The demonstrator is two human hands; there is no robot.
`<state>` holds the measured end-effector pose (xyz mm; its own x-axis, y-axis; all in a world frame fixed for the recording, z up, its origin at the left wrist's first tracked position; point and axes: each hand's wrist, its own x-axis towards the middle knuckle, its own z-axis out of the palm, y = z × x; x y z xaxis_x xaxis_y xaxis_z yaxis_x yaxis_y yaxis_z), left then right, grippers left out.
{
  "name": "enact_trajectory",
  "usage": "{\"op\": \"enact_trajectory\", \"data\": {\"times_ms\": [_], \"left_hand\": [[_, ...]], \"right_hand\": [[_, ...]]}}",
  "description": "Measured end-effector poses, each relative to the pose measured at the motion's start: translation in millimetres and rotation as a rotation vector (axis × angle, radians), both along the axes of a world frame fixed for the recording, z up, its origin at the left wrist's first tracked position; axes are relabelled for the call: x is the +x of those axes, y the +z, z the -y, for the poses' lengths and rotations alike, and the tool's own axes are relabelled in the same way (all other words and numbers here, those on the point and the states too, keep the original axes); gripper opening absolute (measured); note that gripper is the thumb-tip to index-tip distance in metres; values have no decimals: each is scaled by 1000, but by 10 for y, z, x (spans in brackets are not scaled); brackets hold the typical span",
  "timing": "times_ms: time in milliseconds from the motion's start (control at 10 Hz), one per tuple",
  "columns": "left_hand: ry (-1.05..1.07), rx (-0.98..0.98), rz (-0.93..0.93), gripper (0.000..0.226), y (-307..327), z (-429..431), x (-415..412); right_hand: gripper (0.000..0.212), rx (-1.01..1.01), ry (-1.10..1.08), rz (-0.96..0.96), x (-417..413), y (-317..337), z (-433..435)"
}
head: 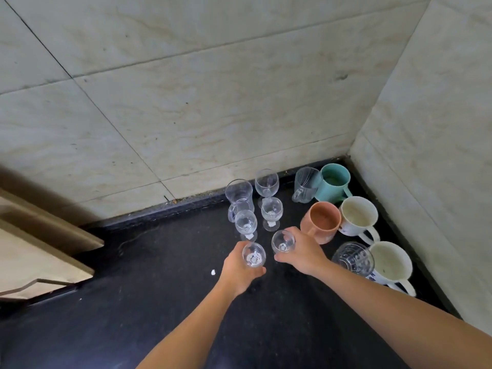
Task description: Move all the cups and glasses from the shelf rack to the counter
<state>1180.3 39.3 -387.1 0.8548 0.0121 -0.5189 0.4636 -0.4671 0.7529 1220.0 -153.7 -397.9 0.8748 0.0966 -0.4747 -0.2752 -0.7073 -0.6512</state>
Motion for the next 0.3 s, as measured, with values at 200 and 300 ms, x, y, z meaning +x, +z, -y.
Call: {"op": "enact_trajectory", "data": {"times_ms": [200,300], "left_hand": [[17,56,26,59,-62,82,39],[-10,122,57,63,-25,82,28]], "right_hand": [[80,-14,88,0,88,-4,82],[94,-33,143,25,122,66,178]]}}
